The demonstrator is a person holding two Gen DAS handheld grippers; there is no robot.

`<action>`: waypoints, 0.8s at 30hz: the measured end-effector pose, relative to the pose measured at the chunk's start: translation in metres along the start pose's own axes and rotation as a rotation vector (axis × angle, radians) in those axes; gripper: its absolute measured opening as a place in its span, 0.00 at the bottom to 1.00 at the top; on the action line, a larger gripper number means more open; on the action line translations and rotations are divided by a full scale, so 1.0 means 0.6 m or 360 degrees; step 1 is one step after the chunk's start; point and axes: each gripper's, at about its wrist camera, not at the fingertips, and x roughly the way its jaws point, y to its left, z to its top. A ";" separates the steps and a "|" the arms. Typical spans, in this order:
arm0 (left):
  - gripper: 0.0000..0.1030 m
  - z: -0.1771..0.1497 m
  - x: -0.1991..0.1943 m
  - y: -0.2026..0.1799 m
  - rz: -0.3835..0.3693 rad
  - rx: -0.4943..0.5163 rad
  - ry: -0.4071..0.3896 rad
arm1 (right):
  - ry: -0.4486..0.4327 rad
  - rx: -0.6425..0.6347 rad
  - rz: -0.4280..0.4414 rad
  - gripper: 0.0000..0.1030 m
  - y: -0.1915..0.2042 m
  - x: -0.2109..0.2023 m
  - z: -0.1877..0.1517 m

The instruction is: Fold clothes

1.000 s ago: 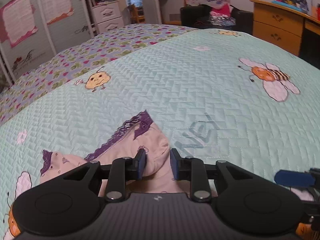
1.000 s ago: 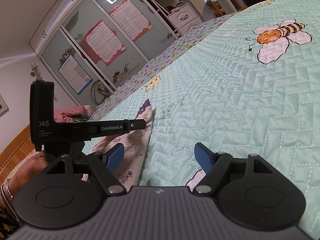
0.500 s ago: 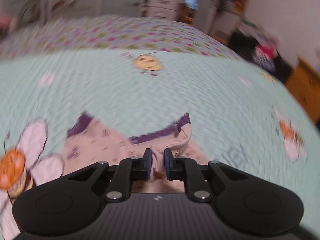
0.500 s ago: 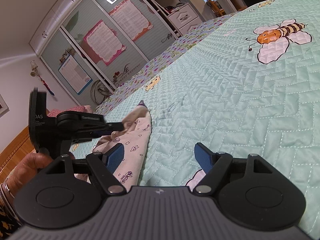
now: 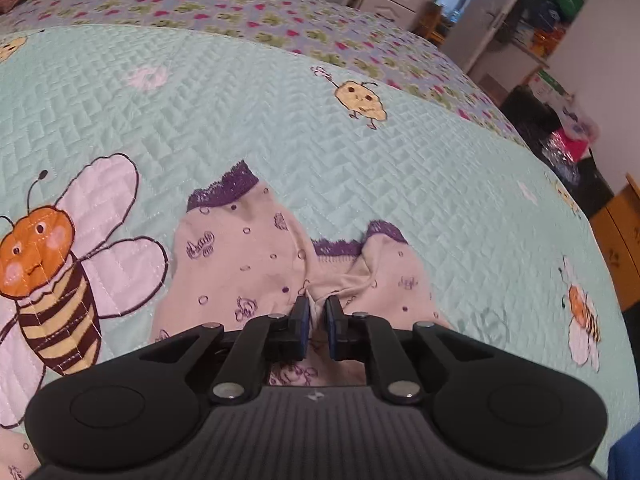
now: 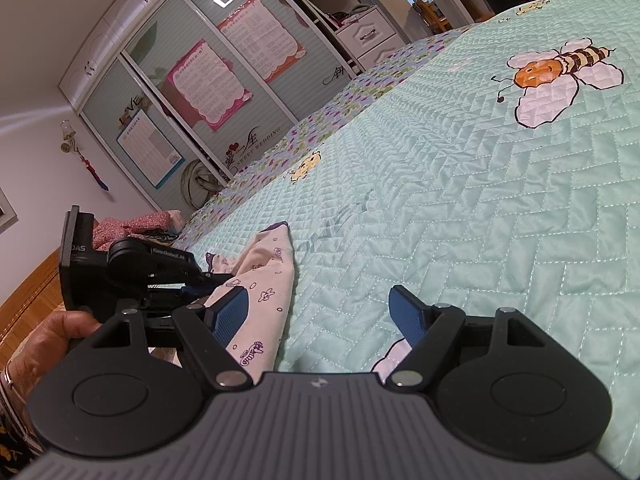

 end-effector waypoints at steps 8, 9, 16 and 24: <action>0.44 0.003 -0.060 0.039 -0.0115 -0.0299 -0.0109 | 0.0003 -0.0003 -0.0002 0.76 0.001 0.000 0.000; 0.48 0.003 -0.072 0.050 -0.0170 -0.0360 -0.0141 | 0.0003 -0.0004 -0.0003 0.76 0.001 0.000 0.000; 0.55 -0.014 -0.158 0.100 -0.0148 -0.0474 -0.0273 | 0.0007 -0.0013 -0.0009 0.76 0.004 0.001 0.000; 0.55 -0.103 -0.197 0.121 0.0096 -0.0191 -0.0194 | 0.0010 -0.0014 -0.0010 0.77 0.004 0.000 0.000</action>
